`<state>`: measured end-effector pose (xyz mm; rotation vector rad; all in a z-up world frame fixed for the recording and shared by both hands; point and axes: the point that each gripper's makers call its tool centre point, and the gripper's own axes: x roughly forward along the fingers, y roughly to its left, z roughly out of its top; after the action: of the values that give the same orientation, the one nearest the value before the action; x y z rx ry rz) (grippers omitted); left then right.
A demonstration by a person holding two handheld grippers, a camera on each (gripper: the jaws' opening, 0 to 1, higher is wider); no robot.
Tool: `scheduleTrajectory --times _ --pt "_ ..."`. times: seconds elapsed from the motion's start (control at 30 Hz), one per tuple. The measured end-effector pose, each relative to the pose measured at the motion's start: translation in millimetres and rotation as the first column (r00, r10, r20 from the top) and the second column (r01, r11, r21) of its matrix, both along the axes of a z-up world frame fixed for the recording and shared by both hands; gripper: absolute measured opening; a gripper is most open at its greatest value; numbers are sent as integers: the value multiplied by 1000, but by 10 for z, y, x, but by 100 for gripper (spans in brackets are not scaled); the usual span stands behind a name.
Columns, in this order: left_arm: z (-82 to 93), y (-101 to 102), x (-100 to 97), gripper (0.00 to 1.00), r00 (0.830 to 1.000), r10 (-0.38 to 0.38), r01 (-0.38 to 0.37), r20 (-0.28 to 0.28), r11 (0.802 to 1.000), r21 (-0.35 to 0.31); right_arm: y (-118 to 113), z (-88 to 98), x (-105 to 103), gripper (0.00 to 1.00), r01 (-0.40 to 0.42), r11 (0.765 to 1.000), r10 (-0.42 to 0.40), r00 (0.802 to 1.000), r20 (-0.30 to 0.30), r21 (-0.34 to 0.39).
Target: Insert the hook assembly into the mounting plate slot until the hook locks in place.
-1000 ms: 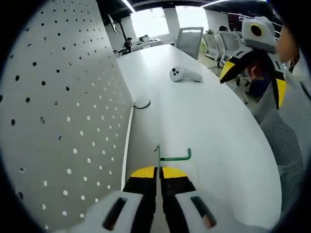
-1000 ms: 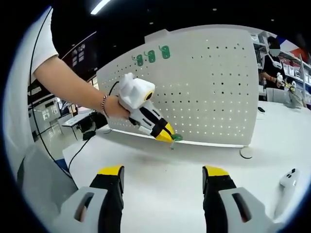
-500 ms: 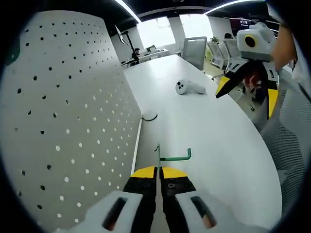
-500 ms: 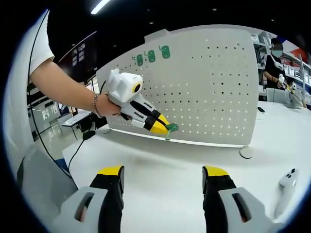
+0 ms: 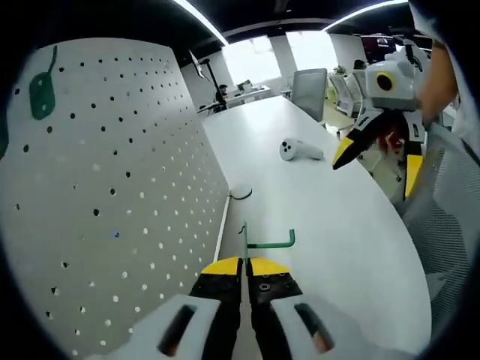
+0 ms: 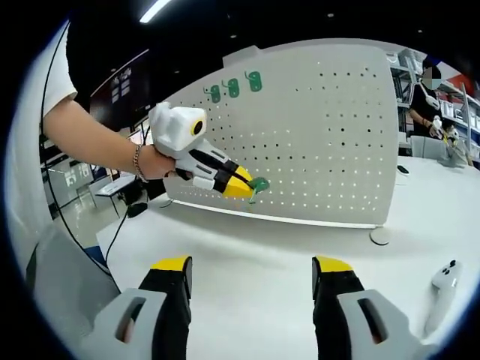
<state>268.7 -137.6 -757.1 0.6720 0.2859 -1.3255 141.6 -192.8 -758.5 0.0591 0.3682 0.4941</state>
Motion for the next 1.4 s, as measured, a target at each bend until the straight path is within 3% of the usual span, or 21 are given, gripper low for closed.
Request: scheduleTrajectory --times 0.33,0.57,0.77,1.13,1.4 --pt "243 108 -103 2 999 49 -47 14 995 -88 -1 -9 -2 62 0 1000 0 1000 -4 -1" --pt "310 189 -175 2 996 83 -81 9 988 -129 13 4 -5 62 -4 1000 4 1000 -1 2" --pt "446 246 -258 2 994 95 -87 47 983 -160 8 4 -5 62 -1 1000 1 1000 -3 3" --pt "724 410 -344 2 984 173 -155 49 955 -254 7 0 -5 62 -2 1000 2 1000 -2 3" --pt "819 502 -477 2 977 205 -181 53 939 -292 13 -8 -8 62 -3 1000 3 1000 -5 1"
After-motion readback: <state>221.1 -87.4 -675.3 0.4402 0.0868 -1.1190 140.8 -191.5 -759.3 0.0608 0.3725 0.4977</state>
